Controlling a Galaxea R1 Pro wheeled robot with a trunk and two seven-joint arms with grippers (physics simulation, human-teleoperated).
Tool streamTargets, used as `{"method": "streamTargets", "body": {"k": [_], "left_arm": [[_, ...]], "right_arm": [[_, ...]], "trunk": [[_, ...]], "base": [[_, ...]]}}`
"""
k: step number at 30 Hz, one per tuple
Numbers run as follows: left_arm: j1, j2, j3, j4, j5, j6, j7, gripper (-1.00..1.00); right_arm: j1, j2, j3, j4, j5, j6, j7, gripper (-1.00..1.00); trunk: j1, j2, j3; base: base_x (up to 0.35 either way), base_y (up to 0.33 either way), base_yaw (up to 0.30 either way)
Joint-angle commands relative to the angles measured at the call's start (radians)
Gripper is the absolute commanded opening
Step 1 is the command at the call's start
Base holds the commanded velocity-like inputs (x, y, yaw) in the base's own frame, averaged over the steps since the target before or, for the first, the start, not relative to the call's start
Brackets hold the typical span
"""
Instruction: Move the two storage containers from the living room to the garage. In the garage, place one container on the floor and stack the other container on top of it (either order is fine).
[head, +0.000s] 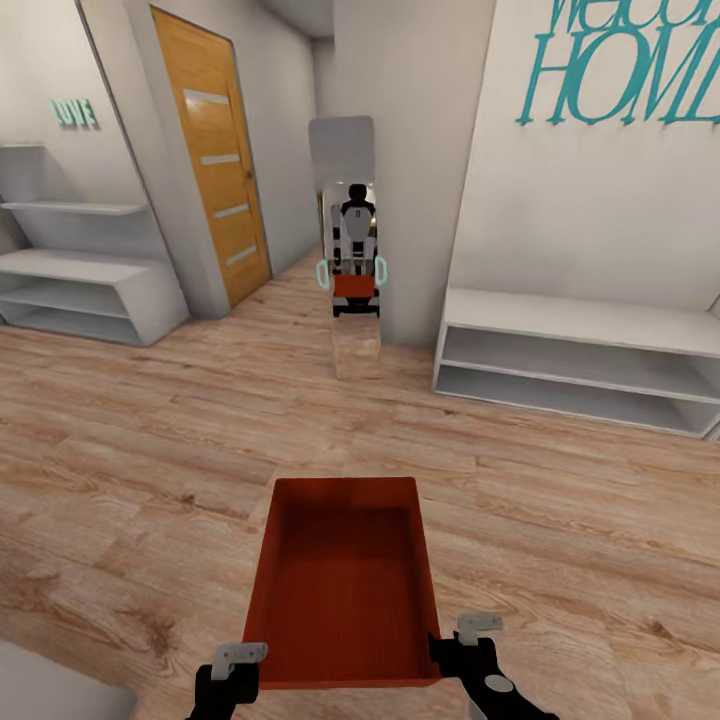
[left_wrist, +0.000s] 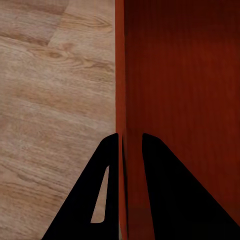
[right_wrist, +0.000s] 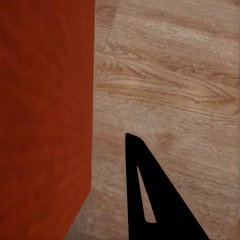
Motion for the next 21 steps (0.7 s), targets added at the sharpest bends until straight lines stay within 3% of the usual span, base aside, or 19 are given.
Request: {"method": "streamTargets", "body": {"k": [1, 21], "left_arm": [[-0.001, 0.001, 0.014, 0.000, 0.011, -0.002, 0.009, -1.00], [-0.001, 0.001, 0.014, -0.001, 0.011, -0.002, 0.009, -1.00]], "right_arm": [[-0.001, -0.015, -0.010, 0.001, 0.000, -0.004, -0.012, -1.00], [-0.001, -0.015, -0.009, 0.001, 0.000, -0.004, -0.012, -1.00]], "trunk": [[0.001, 0.000, -0.001], [0.001, 0.000, -0.001]], "base": [[0.347, 0.000, 0.000], [0.347, 0.000, 0.035]]}}
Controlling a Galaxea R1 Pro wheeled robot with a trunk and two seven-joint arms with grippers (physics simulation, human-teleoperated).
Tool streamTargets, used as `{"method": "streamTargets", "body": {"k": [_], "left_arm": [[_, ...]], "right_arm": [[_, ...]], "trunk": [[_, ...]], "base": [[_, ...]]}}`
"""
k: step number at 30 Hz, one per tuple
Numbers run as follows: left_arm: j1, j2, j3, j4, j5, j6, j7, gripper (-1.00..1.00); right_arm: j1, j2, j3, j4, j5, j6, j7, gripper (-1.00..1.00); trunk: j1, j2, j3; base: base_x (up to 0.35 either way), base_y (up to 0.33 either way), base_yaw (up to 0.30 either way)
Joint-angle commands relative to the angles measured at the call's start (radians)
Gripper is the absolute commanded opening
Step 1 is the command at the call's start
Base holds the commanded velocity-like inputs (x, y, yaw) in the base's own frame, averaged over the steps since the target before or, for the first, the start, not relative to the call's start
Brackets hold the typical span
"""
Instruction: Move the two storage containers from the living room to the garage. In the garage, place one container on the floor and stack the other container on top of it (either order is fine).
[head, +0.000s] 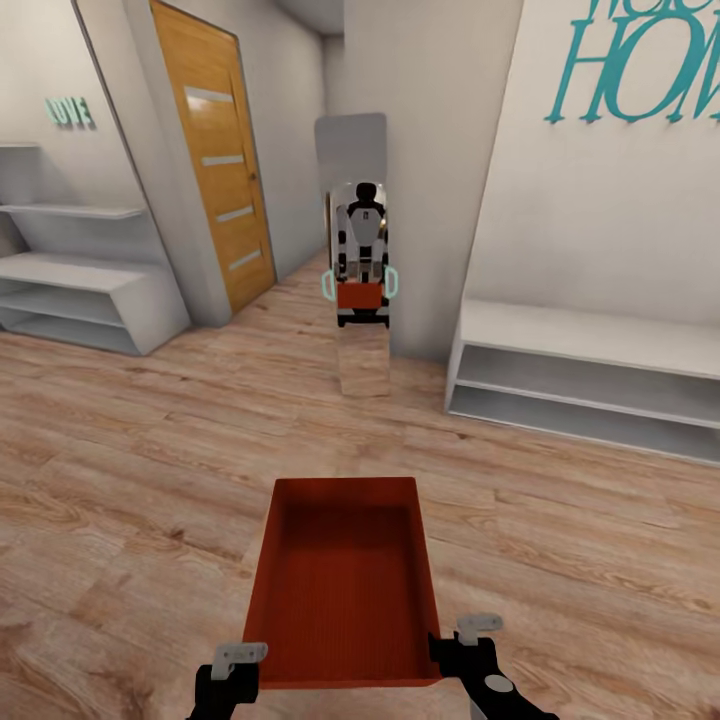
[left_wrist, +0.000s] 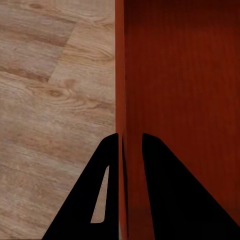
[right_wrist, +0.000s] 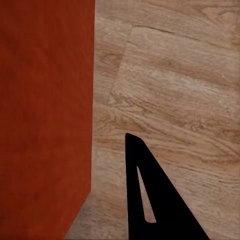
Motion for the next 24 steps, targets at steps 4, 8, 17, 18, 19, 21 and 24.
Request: {"method": "streamTargets", "body": {"k": [4, 8, 17, 18, 19, 21, 24], "left_arm": [[-0.001, 0.001, 0.014, 0.000, 0.011, -0.002, 0.009, -1.00], [-0.001, 0.001, 0.014, 0.000, 0.011, -0.002, 0.009, -1.00], [-0.001, 0.001, 0.014, 0.000, 0.011, -0.002, 0.009, -1.00], [-0.001, 0.001, 0.014, 0.000, 0.011, -0.002, 0.009, -1.00], [-0.001, 0.001, 0.014, 0.000, 0.011, -0.002, 0.009, -1.00], [-0.001, 0.001, 0.014, 0.000, 0.011, -0.002, 0.009, -1.00], [-0.001, 0.001, 0.014, 0.000, 0.011, -0.002, 0.009, -1.00]], "right_arm": [[-0.001, -0.015, -0.010, 0.001, 0.000, -0.004, -0.012, -1.00], [-0.001, -0.015, -0.010, 0.001, 0.000, -0.004, -0.012, -1.00], [-0.001, -0.015, -0.010, 0.001, 0.000, -0.004, -0.012, -1.00], [-0.001, -0.015, -0.010, 0.001, 0.000, -0.004, -0.012, -1.00], [-0.001, -0.015, -0.010, 0.001, 0.000, -0.004, -0.012, -1.00], [-0.001, -0.015, -0.010, 0.001, 0.000, -0.004, -0.012, -1.00], [-0.001, -0.015, -0.010, 0.001, 0.000, -0.004, -0.012, -1.00]], "trunk": [[0.001, 0.000, -0.001], [0.001, 0.000, -0.002], [0.001, 0.000, -0.005], [0.001, 0.000, -0.005], [0.001, 0.000, -0.006], [0.001, 0.000, -0.006], [0.001, 0.000, -0.006]], "base": [[0.347, 0.000, 0.032], [0.347, 0.000, 0.126], [0.347, 0.000, 0.167], [0.347, 0.000, 0.172], [0.347, 0.000, 0.171], [0.347, 0.000, 0.140], [0.347, 0.000, 0.070]]}}
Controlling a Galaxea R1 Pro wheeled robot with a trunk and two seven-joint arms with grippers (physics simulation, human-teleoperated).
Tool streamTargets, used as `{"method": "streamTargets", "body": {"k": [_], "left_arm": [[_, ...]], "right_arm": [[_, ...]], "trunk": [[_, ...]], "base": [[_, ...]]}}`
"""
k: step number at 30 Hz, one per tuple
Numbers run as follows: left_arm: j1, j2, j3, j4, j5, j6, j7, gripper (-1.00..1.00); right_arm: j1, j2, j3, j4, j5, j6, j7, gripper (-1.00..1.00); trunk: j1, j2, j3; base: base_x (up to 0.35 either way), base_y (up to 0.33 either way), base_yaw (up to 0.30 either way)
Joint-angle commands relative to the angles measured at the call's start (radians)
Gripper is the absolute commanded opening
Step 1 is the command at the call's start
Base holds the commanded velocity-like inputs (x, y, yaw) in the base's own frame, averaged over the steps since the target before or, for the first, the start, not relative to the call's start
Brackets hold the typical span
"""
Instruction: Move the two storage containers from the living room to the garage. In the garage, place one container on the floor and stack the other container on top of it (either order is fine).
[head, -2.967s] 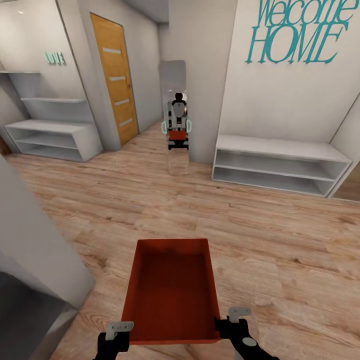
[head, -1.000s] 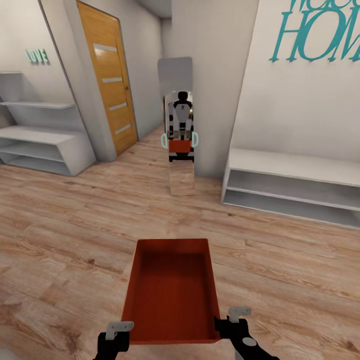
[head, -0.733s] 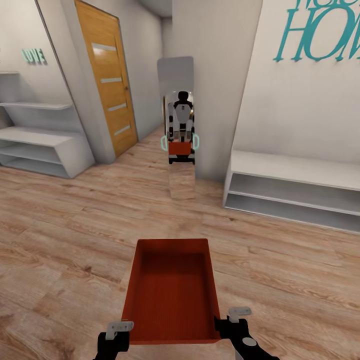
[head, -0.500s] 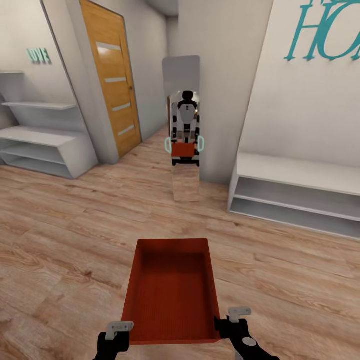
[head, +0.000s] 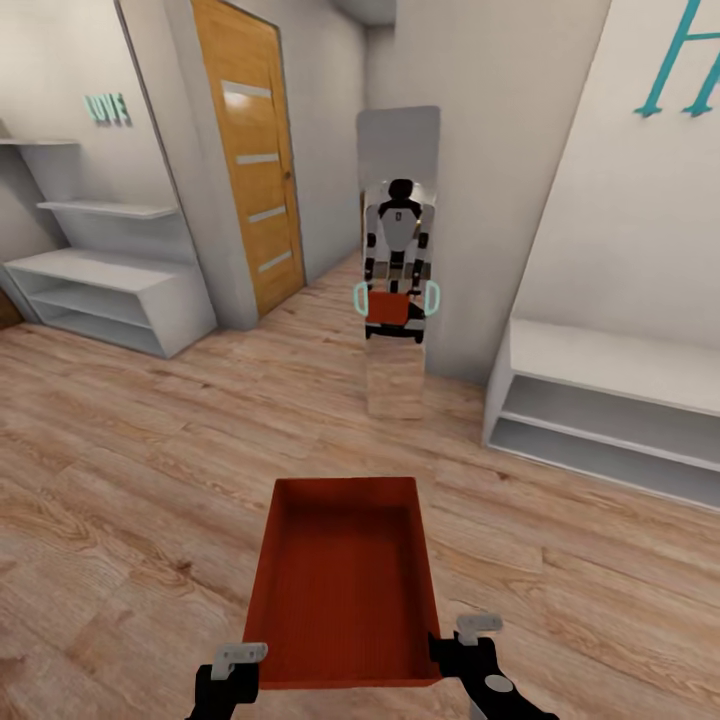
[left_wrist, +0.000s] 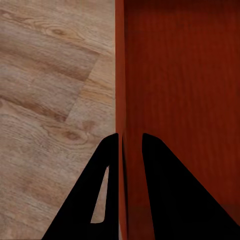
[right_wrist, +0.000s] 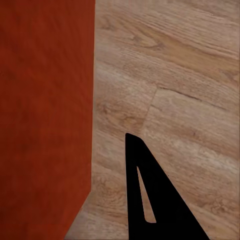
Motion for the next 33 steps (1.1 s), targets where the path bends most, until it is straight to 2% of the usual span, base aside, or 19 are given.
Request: {"method": "streamTargets", "body": {"k": [1, 11, 33], "left_arm": [[-0.001, 0.001, 0.014, 0.000, 0.011, -0.002, 0.009, -1.00], [-0.001, 0.001, 0.014, 0.000, 0.011, -0.002, 0.009, -1.00], [-0.001, 0.001, 0.014, 0.000, 0.011, -0.002, 0.009, -1.00]], "right_arm": [[-0.001, -0.015, -0.010, 0.001, 0.000, -0.004, -0.012, -1.00], [-0.001, -0.015, -0.010, 0.001, 0.000, -0.004, -0.012, -1.00], [-0.001, -0.016, -0.010, 0.001, 0.000, -0.004, -0.012, -1.00]], "trunk": [[0.001, 0.000, -0.001], [0.001, 0.000, -0.001], [0.001, 0.000, -0.008]], "base": [[0.347, 0.000, 0.027], [0.347, 0.000, 0.057], [0.347, 0.000, 0.200]]}}
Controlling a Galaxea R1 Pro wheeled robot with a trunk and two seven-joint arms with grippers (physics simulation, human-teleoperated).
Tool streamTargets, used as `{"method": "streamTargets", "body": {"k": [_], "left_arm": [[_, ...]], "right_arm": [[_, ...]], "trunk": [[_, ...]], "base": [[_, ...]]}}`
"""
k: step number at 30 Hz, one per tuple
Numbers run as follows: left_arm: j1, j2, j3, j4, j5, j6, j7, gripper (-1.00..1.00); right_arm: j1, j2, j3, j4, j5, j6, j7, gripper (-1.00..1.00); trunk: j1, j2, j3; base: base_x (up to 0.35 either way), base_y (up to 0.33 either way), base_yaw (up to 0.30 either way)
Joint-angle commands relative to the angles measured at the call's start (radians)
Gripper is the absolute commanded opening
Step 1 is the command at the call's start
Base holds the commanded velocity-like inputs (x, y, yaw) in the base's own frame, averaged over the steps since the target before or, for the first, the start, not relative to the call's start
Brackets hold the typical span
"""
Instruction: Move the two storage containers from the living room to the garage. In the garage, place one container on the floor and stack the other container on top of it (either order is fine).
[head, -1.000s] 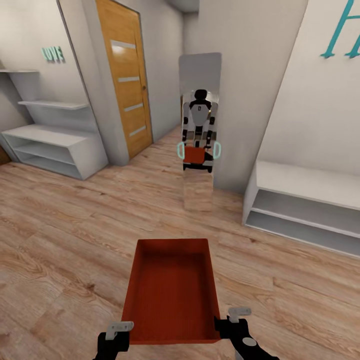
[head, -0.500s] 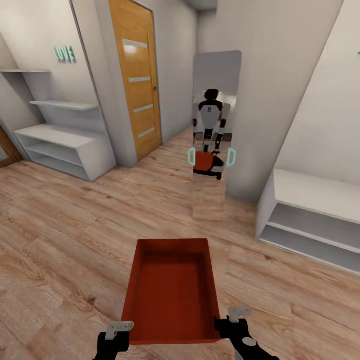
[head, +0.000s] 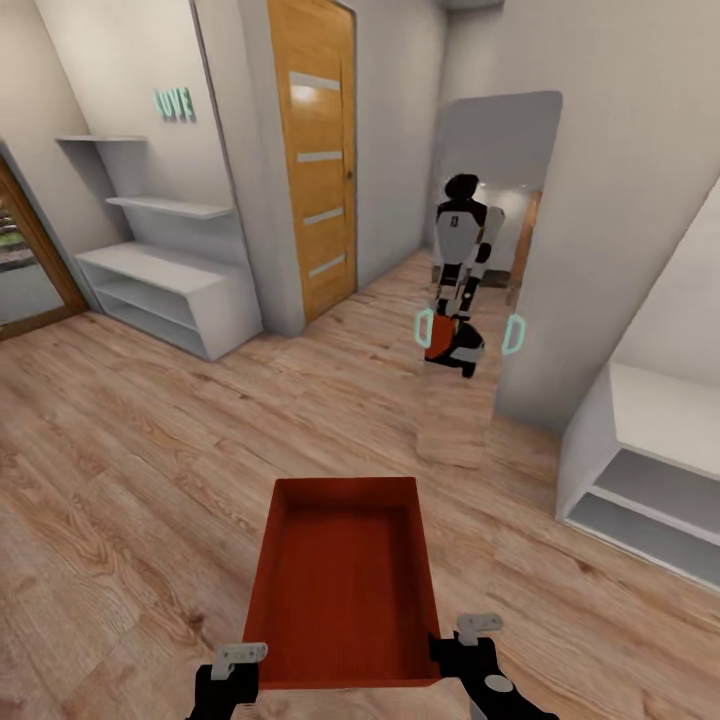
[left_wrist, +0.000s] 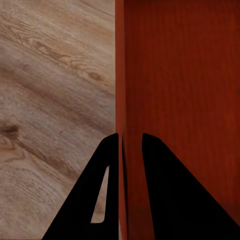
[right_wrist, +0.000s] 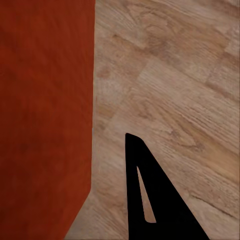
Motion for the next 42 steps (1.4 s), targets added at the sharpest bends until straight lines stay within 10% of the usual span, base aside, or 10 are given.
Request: {"method": "streamTargets", "body": {"k": [1, 42], "left_arm": [[-0.001, 0.001, 0.014, 0.000, 0.011, -0.003, 0.009, -1.00], [-0.001, 0.001, 0.014, -0.001, 0.011, -0.003, 0.009, -1.00]], "right_arm": [[-0.001, -0.016, -0.010, 0.000, 0.000, -0.004, -0.012, -1.00], [-0.001, -0.016, -0.010, 0.000, 0.000, -0.004, -0.012, -1.00]], "trunk": [[0.001, 0.000, -0.001], [0.001, 0.000, -0.018]], "base": [[0.347, 0.000, 0.216], [0.347, 0.000, 0.139]]}}
